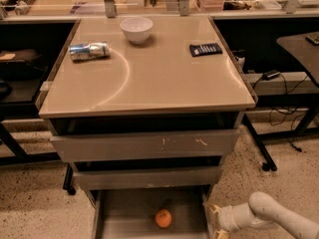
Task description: Pick orange from bottom drawer and place on counter
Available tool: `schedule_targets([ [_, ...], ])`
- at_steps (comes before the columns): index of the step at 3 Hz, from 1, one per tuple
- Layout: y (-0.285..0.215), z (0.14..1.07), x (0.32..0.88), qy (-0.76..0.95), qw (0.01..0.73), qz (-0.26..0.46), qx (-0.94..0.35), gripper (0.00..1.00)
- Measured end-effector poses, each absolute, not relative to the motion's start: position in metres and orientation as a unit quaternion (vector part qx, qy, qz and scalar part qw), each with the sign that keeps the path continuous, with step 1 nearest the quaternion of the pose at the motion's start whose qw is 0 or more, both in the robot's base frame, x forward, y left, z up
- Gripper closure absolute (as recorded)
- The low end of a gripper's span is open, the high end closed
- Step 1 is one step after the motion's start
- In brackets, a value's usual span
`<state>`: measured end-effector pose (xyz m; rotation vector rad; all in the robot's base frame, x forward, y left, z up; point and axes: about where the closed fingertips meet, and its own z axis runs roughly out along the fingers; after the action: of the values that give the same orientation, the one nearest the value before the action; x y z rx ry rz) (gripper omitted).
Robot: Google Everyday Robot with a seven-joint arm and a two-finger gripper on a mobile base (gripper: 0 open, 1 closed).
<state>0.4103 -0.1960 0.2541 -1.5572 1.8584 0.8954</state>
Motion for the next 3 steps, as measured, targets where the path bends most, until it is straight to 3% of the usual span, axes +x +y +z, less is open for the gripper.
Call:
schedule_targets([
  [3, -0.126, 0.217, 0.473, 0.641, 0.392, 0.394, -0.529, 0.00],
])
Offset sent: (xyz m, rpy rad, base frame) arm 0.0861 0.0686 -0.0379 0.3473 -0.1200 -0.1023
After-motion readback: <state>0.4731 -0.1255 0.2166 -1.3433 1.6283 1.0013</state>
